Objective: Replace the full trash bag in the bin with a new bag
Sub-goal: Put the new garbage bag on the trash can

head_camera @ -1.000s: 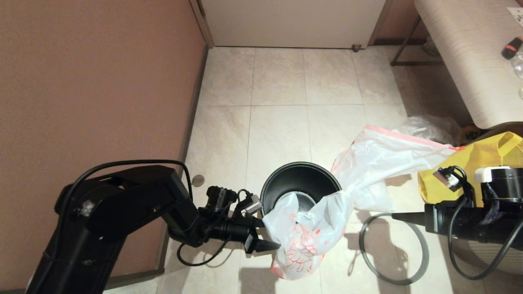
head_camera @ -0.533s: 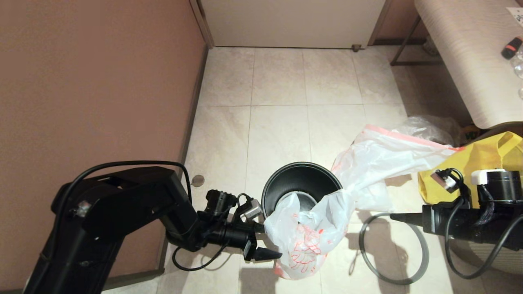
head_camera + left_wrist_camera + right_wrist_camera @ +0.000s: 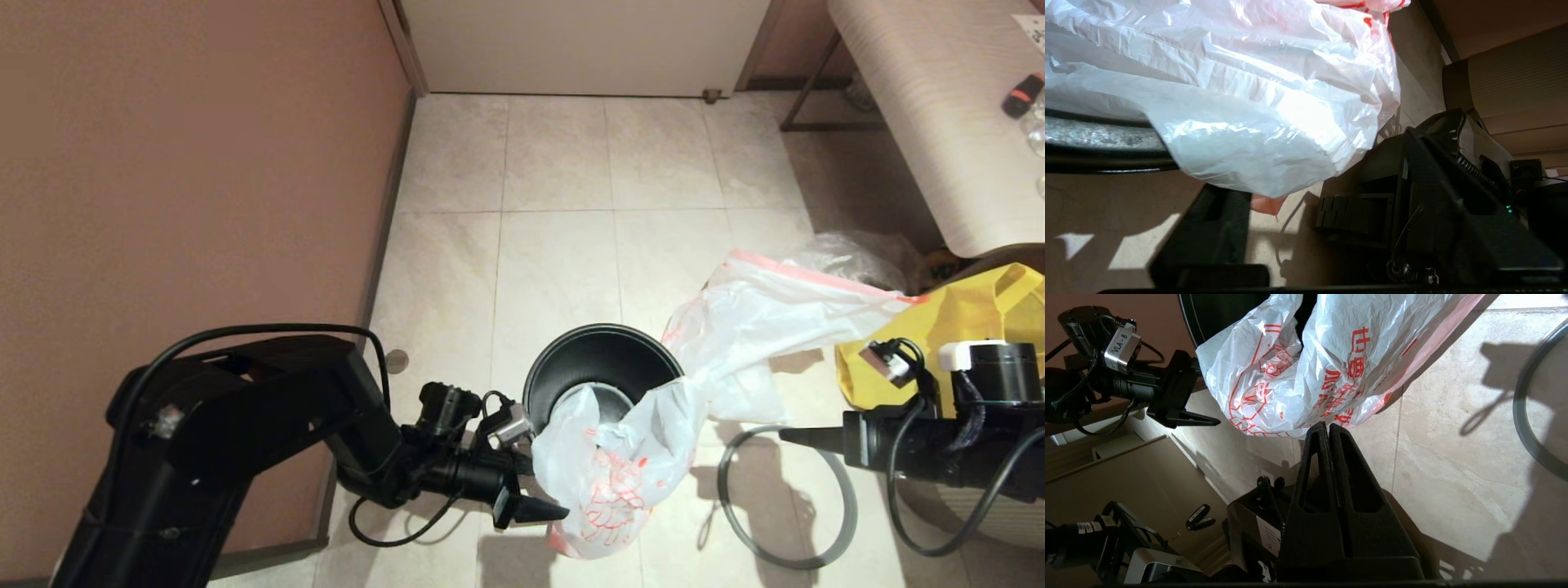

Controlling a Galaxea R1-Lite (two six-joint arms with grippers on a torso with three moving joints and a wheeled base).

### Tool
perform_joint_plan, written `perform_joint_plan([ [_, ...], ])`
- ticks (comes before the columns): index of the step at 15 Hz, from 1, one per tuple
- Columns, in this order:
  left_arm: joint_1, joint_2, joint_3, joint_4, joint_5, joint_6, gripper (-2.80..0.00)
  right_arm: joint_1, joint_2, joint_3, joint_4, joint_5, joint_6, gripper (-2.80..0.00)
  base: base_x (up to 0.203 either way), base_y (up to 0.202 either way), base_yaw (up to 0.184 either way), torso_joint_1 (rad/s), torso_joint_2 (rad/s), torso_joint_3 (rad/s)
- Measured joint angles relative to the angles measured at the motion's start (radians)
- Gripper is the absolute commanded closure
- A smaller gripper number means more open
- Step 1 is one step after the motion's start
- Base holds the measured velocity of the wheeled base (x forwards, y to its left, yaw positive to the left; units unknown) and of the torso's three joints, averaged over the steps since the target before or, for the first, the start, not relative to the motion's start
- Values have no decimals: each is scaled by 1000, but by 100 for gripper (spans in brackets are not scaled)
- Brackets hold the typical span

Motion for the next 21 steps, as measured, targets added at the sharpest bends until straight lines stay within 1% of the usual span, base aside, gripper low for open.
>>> perform_joint_plan([
  [7,3,-3,15,-1,-4,1,0,-1,17,0,0,0,1,0,0,0,0,0,0,0],
  [12,17,-57,38,2,-44,-11,0,0,25,-6,0,13,4,0,0,0,0,0,0,0],
  [13,21,-81,41,2,-53,-26,0,0,25,-5,0,25,4,0,0,0,0,0,0,0],
  [16,26,-152,44,-1,-93,-115,0,0,23,-3,0,28,5,0,0,0,0,0,0,0],
  [19,8,-208,36,-4,-93,-176,0,-1,14,-3,0,28,13,0,0,0,0,0,0,0],
  [21,1,-221,38,-4,-87,-187,0,-9,7,-3,0,28,27,0,0,0,0,0,0,0],
])
